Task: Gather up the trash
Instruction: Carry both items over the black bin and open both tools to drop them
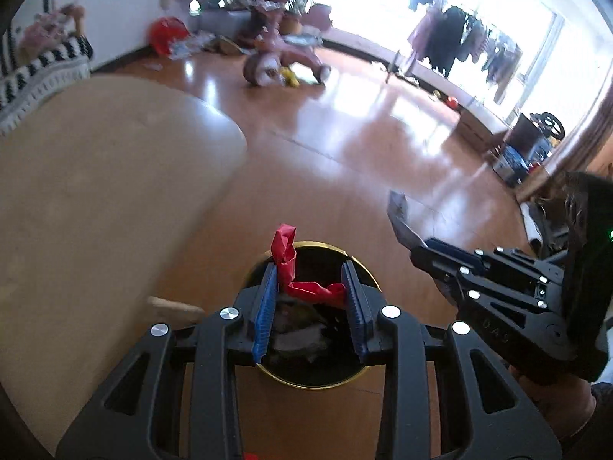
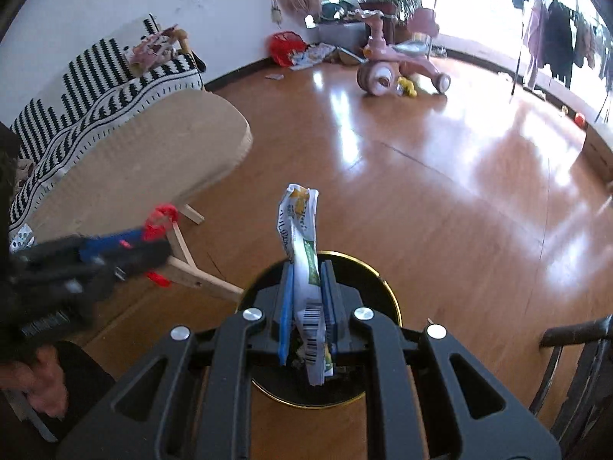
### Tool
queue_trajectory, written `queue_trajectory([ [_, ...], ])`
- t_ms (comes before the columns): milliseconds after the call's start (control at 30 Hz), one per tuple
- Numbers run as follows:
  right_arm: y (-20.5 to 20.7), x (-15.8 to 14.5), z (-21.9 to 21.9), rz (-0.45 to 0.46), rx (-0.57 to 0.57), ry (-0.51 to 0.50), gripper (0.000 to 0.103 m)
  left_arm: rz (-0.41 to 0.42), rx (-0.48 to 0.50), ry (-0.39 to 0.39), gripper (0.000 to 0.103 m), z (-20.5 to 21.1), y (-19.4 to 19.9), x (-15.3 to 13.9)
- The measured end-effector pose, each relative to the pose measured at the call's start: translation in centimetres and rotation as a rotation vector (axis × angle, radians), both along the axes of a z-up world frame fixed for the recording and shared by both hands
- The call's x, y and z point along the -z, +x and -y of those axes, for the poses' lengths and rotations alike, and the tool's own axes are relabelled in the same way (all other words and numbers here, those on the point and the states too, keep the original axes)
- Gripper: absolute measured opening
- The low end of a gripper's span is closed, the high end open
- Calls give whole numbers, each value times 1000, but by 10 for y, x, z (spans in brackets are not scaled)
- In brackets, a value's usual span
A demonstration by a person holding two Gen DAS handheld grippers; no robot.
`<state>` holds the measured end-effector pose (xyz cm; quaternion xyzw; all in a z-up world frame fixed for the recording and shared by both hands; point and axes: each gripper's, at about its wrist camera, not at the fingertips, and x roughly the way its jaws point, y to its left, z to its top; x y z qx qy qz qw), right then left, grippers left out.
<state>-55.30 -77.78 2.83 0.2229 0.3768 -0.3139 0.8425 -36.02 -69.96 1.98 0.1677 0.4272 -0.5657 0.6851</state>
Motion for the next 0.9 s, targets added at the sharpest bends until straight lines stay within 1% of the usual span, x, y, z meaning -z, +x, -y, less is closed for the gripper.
queue_trajectory([
  [67,0,9,3,-5,3,18,15,-19,7,35,33,7,-5,19],
  [200,2,21,7,-13,2,34,15,-32,16,64,33,15,-5,40],
  [367,5,25,12,-14,5,43,15,-41,18,74,33,17,1,50],
  [500,8,25,15,-16,7,45,15,-49,17,68,34,15,2,50],
  [533,8,25,16,-19,9,43,15,-51,13,67,36,16,0,50],
  [567,7,26,18,-22,14,44,15,-55,10,63,39,16,0,50],
  [600,4,26,19,-25,22,48,15,-63,7,57,53,15,0,50],
  [633,4,27,21,-25,26,57,15,-67,5,51,72,14,-2,50],
  [667,3,27,22,-24,33,62,22,-69,0,42,76,11,-4,49],
  [700,3,26,23,-24,40,60,42,-69,-2,39,77,12,-3,48],
  [733,1,25,24,-20,44,57,53,-68,-1,41,78,12,-3,48],
  [767,-1,23,23,-18,59,41,60,-70,-2,41,79,11,-2,47],
  [900,-3,17,24,-14,64,33,60,-70,-16,33,81,4,3,44],
])
